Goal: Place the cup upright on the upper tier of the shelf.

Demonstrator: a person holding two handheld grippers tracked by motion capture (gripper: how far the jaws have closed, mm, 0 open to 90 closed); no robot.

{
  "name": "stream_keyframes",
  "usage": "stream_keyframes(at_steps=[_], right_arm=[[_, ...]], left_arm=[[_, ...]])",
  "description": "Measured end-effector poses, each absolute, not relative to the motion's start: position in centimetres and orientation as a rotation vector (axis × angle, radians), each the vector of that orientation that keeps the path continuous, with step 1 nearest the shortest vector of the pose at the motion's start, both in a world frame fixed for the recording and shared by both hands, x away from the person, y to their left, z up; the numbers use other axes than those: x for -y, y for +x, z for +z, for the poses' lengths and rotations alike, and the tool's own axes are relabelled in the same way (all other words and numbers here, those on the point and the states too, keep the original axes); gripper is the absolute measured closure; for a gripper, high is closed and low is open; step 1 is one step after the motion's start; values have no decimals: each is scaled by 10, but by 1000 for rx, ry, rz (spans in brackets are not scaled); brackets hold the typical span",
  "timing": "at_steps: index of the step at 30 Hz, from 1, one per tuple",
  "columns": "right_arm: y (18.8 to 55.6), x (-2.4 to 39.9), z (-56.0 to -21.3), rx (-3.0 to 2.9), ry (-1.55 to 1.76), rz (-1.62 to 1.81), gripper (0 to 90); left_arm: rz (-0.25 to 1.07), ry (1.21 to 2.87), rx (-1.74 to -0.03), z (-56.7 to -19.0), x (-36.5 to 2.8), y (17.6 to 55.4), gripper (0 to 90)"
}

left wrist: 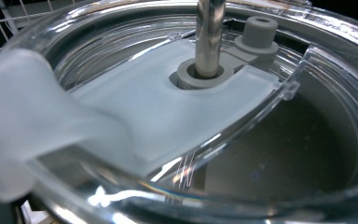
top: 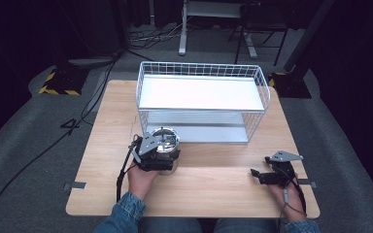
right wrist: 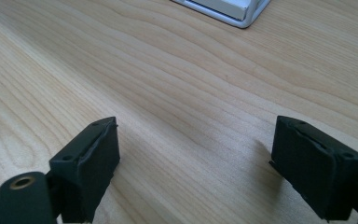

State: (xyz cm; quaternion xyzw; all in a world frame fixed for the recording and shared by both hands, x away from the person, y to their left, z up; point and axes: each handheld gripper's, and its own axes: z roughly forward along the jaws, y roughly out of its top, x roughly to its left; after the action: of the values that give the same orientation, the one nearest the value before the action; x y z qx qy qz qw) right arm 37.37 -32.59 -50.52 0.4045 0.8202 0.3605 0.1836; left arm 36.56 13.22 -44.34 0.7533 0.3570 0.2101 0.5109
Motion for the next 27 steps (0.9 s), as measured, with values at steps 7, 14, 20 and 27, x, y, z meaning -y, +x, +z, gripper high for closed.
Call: stream_keyframes(at_steps=[7, 14, 20, 27], right_arm=[[374, 326, -505, -2314, 1144, 1016, 154], [373, 326, -505, -2317, 1132, 1015, 154], [374, 325, -505, -2320, 1131, 1014, 150], [374, 325, -505, -2321, 1132, 1015, 150]], left_arm=[[498, 1750, -871, -430, -142, 359, 37], [487, 1759, -876, -408, -145, 352, 37], [519, 1766, -860, -394, -143, 349, 37], [507, 1739, -863, -373, -140, 349, 37]])
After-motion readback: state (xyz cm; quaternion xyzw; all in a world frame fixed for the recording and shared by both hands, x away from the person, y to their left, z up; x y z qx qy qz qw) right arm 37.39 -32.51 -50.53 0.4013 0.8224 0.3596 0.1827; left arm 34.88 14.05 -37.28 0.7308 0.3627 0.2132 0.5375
